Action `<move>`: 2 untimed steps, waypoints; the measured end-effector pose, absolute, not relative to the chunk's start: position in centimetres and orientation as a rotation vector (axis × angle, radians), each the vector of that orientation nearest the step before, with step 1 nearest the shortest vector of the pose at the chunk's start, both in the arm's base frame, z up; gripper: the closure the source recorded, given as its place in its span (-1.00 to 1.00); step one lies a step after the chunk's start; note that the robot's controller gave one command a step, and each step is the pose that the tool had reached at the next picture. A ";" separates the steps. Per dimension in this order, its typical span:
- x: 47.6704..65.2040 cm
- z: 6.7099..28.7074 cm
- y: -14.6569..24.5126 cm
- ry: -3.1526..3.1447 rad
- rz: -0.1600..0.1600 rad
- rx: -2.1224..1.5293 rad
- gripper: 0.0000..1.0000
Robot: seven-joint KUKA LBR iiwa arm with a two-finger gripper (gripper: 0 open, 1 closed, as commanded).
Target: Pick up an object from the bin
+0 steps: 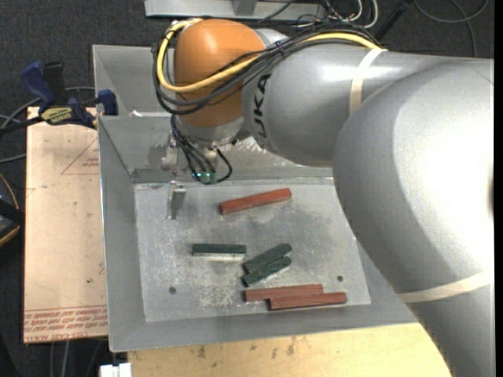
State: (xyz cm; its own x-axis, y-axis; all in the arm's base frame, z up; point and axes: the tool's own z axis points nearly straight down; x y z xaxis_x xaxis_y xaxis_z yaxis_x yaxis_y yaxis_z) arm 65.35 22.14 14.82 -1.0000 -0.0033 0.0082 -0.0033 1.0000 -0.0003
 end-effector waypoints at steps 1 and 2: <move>65.6 15.4 22.1 -3.142 -0.002 0.001 -1.00; 63.2 7.9 15.9 -3.152 -0.009 0.193 1.00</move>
Offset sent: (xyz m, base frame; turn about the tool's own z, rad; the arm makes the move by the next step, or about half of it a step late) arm -0.0273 -0.0646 -0.0782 -0.1218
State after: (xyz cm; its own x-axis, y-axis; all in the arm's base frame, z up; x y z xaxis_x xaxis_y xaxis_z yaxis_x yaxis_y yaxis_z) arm 63.20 15.90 7.86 -0.9924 -0.1222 -0.0168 -0.1223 0.9925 0.0047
